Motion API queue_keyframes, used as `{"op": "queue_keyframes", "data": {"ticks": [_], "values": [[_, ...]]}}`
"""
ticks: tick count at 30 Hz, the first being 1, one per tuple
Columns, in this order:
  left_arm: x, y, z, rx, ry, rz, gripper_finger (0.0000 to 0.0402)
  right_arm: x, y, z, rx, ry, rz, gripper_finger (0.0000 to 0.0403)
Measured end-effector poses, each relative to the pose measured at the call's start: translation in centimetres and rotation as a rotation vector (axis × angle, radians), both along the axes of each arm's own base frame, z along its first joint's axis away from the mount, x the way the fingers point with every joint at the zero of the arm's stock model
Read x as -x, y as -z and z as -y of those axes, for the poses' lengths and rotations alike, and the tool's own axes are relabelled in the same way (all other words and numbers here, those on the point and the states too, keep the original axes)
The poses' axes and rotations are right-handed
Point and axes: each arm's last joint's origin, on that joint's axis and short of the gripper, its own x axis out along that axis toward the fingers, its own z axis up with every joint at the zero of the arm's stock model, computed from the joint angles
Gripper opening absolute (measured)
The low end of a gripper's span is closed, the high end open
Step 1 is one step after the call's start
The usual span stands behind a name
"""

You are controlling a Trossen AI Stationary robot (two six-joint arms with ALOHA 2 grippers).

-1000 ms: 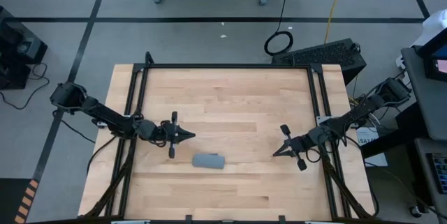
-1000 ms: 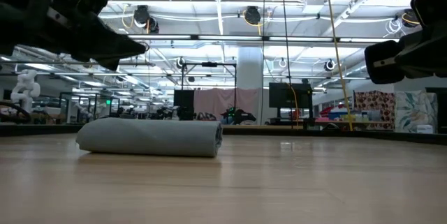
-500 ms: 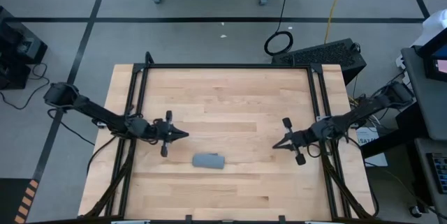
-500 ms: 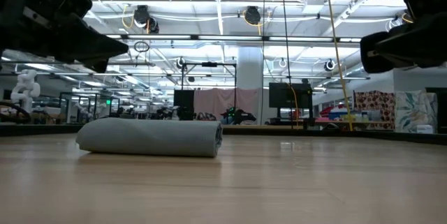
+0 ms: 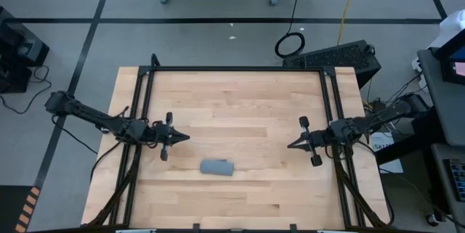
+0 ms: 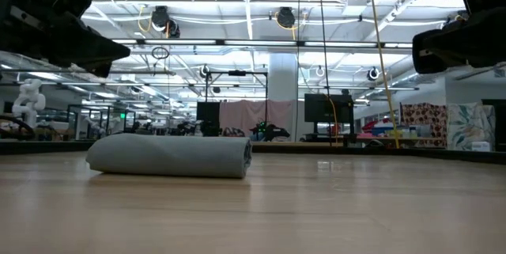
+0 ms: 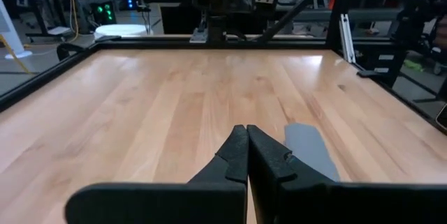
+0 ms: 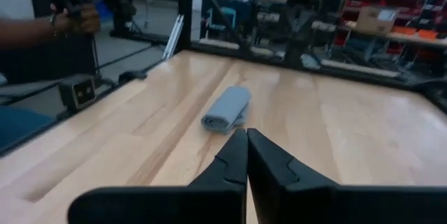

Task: Roll towel
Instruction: Return to Home Position

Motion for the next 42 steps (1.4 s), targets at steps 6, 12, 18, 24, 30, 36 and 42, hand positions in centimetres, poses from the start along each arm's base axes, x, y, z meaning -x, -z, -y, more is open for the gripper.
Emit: {"op": "queue_keyframes", "data": {"ticks": [6,12,18,24,30,36,42], "values": [[1.2,-0.2,-0.4,0.002,-0.003,0.008,0.0001,0.5,-0.6,0.6,-0.004,0.035,0.061,0.0],[2.3,-0.5,-0.7,0.017,-0.013,0.046,0.0001,1.4,-0.6,1.2,-0.031,0.092,0.059,0.0],[2.8,-1.3,-1.0,-0.041,-0.01,0.143,0.0001,2.4,-1.2,1.3,0.002,0.041,0.152,0.0],[3.0,-1.6,-1.5,-0.06,-0.048,0.184,0.0,2.2,-1.1,1.6,0.031,0.063,0.147,0.0],[2.9,-1.5,-2.3,-0.07,-0.066,0.171,0.0,2.2,-1.1,1.9,0.021,0.054,0.143,0.0],[2.8,-1.3,-2.9,-0.042,-0.029,0.146,0.0,2.2,-1.1,1.9,-0.003,0.039,0.136,0.0],[2.8,-1.2,-3.4,-0.044,-0.074,0.144,0.0,2.2,-1.1,1.9,-0.001,0.041,0.137,0.0]]}}
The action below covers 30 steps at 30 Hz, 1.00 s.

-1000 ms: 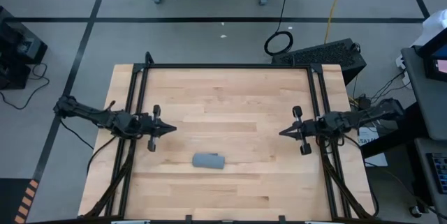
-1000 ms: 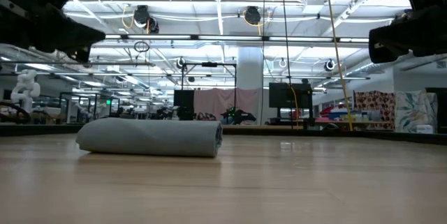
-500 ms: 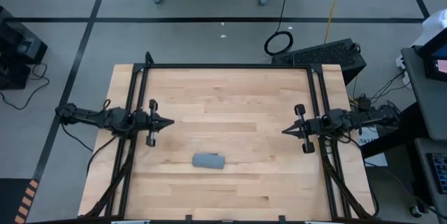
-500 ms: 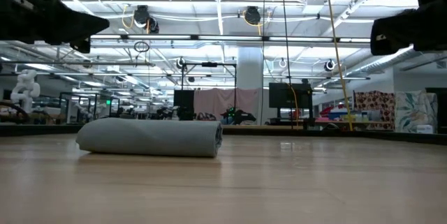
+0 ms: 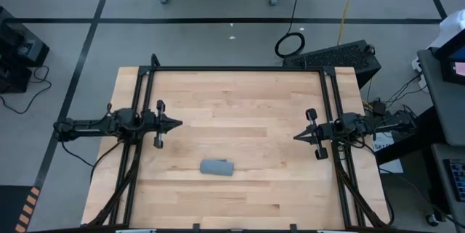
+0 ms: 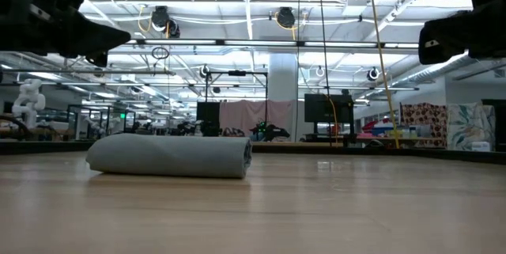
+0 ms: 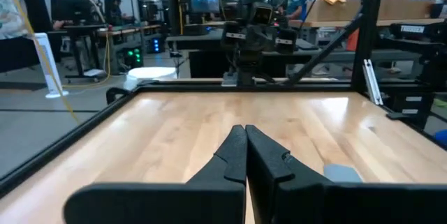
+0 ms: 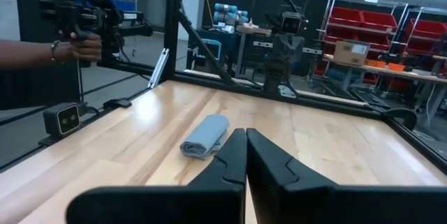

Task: Roll towel
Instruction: Return to Home Position

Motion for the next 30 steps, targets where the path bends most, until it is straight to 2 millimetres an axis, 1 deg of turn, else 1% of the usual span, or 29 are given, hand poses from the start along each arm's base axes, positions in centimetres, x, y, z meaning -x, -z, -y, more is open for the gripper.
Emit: {"op": "queue_keyframes", "data": {"ticks": [10,15,19,30], "values": [[0.0,0.01,-0.07,0.047,-0.006,0.0,0.0006,-0.01,-0.04,0.03,0.024,0.013,0.009,0.0],[-0.01,0.04,-0.06,0.053,-0.005,-0.002,0.0012,-0.05,-0.18,0.43,0.045,0.152,0.025,0.0],[-0.02,0.02,-0.06,0.053,-0.005,0.0,0.0014,-0.05,-0.31,0.45,0.064,0.16,0.041,0.0],[-0.02,-0.03,-0.07,0.052,-0.006,0.006,0.0015,-0.05,-0.32,0.46,-0.04,0.158,0.03,0.0]]}}
